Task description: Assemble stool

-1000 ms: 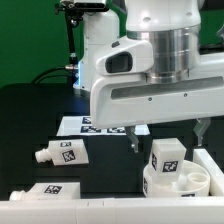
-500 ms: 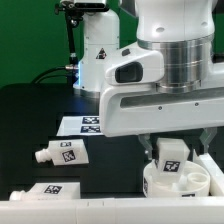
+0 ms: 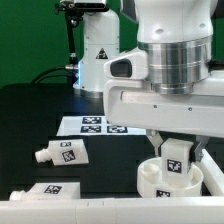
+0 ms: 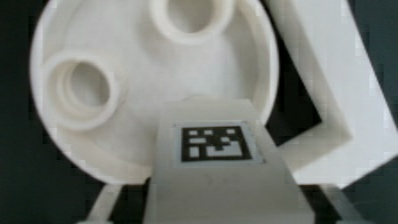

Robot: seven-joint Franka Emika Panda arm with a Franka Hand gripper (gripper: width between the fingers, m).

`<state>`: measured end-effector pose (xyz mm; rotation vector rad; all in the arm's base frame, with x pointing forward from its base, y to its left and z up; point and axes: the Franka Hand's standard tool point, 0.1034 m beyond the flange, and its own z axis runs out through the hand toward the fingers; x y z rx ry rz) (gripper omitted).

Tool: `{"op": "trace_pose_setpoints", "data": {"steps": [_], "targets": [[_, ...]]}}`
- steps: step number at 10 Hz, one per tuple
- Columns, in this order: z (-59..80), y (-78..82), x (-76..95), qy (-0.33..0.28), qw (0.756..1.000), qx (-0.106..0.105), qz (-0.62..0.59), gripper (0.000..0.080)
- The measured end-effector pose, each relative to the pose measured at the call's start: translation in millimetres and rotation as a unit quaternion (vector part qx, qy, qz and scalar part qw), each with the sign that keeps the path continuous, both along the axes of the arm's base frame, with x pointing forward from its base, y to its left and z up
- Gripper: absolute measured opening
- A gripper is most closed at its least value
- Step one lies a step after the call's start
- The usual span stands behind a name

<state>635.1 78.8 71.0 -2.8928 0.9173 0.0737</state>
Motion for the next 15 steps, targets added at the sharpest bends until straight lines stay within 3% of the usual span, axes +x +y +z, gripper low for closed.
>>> {"op": "trace_pose_setpoints", "data": {"steps": [1, 2, 3, 4, 7, 9, 10, 12, 13, 14, 15], "targets": [[-1.1, 4.4, 1.6, -0.002, 0.997, 0.004, -0.077, 0.0333], [-1.3, 10.5, 3.7, 0.004, 0.982, 0.022, -0.186, 0.0333], [-1.8, 14.6, 7.7, 0.004, 0.950, 0.052, -0.306, 0.0334], [-1.6, 15.2, 6.6, 0.007, 0.952, 0.052, -0.301, 0.0334], [-2.7, 17.7, 5.8, 0.027, 0.912, 0.058, -0.405, 0.0334], [-2.4, 25.1, 4.6, 0.034, 0.808, 0.075, -0.583, 0.0334], [-2.5, 25.9, 3.6, 0.033, 0.785, 0.080, -0.613, 0.0334], [-2.9, 26.2, 3.3, 0.034, 0.786, 0.081, -0.612, 0.0334], [-3.1, 26.4, 3.2, 0.033, 0.791, 0.081, -0.605, 0.0553], [-3.3, 23.5, -0.6, 0.034, 0.841, 0.076, -0.535, 0.0619], [2.1, 18.7, -2.9, 0.040, 0.874, 0.077, -0.478, 0.0619]]}}
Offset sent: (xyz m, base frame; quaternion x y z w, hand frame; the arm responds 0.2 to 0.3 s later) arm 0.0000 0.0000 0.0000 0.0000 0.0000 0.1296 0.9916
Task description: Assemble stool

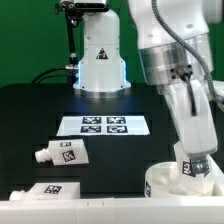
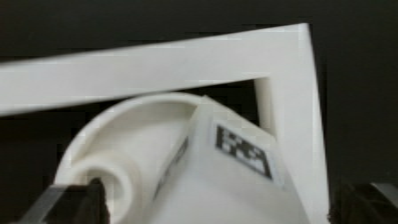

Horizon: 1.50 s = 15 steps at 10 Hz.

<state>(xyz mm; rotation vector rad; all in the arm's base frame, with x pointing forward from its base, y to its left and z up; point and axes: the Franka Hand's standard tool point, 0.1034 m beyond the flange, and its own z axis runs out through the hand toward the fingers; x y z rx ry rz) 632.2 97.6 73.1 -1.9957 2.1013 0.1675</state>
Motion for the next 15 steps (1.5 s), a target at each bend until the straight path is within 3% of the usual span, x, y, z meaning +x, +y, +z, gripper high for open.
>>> {"op": "trace_pose_setpoints", "data": {"steps": [3, 6, 7, 8, 9, 12, 13, 15], "targets": [[20.7, 6.6, -11.7, -0.012, 0.981, 0.009, 0.194, 0.0648], [17.9, 6.1, -12.1, -0.046, 0.947, 0.000, 0.319, 0.0649], [21.4, 5.2, -9.4, -0.066, 0.903, -0.027, 0.424, 0.0649], [23.4, 5.6, -4.8, -0.096, 0.841, -0.046, 0.530, 0.0649], [20.9, 9.4, -6.0, -0.112, 0.784, -0.052, 0.609, 0.0649], [18.8, 9.1, -6.6, -0.130, 0.734, -0.062, 0.663, 0.0649], [17.5, 7.6, -6.6, -0.137, 0.688, -0.068, 0.710, 0.0649], [8.8, 8.7, -6.6, -0.136, 0.510, -0.091, 0.845, 0.0649]]}}
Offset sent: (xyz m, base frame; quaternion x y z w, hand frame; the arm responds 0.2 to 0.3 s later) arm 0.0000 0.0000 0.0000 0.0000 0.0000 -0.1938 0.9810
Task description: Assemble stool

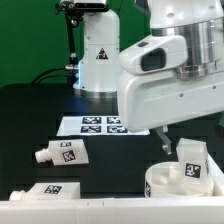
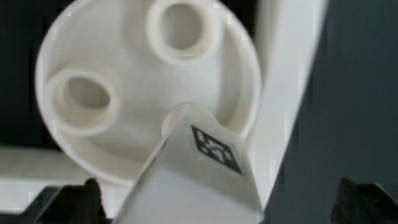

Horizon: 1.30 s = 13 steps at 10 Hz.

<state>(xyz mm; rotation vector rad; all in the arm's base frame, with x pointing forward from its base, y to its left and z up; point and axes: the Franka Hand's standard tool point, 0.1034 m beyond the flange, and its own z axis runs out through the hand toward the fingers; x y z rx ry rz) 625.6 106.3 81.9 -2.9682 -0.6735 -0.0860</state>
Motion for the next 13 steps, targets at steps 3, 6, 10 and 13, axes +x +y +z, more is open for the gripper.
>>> {"op": "trace_pose_setpoints", "data": {"steps": [3, 6, 10, 13], "targets": [[-15.6, -7.2, -0.1, -0.003, 0.991, -0.016, 0.133, 0.0649], [-15.4, -8.8, 7.2, -0.010, 0.973, -0.029, 0.227, 0.0649], [-17.2, -16.4, 7.0, -0.016, 0.939, -0.040, 0.340, 0.0622], [-17.6, -17.5, 6.7, -0.013, 0.949, -0.040, 0.312, 0.0445]]}}
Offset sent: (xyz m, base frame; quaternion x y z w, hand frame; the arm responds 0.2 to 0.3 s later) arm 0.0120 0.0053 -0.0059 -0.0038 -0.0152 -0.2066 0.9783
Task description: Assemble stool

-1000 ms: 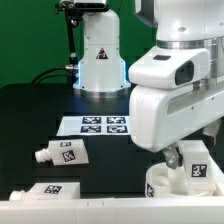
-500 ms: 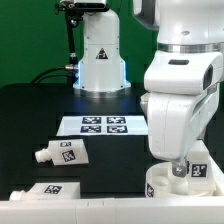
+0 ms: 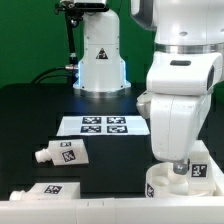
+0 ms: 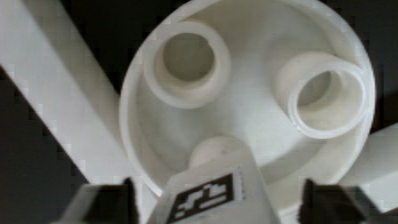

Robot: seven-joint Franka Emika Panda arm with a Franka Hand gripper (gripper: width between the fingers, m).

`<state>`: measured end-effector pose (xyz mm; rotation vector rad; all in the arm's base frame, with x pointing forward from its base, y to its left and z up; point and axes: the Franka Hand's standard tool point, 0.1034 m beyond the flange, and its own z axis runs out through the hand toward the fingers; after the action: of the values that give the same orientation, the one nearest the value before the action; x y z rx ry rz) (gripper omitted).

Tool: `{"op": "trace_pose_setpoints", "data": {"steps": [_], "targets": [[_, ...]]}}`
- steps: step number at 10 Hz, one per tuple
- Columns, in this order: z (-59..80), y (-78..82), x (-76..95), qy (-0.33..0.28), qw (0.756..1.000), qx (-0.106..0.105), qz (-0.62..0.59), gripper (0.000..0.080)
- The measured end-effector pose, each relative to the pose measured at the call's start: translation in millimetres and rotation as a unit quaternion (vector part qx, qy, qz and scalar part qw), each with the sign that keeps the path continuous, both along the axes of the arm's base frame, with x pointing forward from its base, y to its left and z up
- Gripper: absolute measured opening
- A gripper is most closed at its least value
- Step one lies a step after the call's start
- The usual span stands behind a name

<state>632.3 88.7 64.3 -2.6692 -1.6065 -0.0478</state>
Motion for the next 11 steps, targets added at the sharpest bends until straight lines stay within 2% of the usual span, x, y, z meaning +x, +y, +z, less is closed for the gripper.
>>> {"op": "trace_pose_setpoints", "data": {"steps": [1, 3, 4, 6, 10, 11], "targets": [[-0.1, -0.4, -0.3, 0.002, 1.000, 0.000, -0.027, 0.0340], [0.1, -0.9, -0.9, 0.006, 0.995, 0.001, -0.101, 0.0340], [-0.2, -1.1, -2.4, 0.010, 0.983, 0.003, -0.184, 0.0340], [-1.2, 3.3, -6.8, 0.030, 0.928, 0.016, -0.370, 0.0340], [-0.3, 4.6, -6.7, 0.035, 0.877, 0.016, -0.479, 0.0340], [1.5, 8.0, -5.2, 0.044, 0.818, 0.022, -0.573, 0.0340]]}}
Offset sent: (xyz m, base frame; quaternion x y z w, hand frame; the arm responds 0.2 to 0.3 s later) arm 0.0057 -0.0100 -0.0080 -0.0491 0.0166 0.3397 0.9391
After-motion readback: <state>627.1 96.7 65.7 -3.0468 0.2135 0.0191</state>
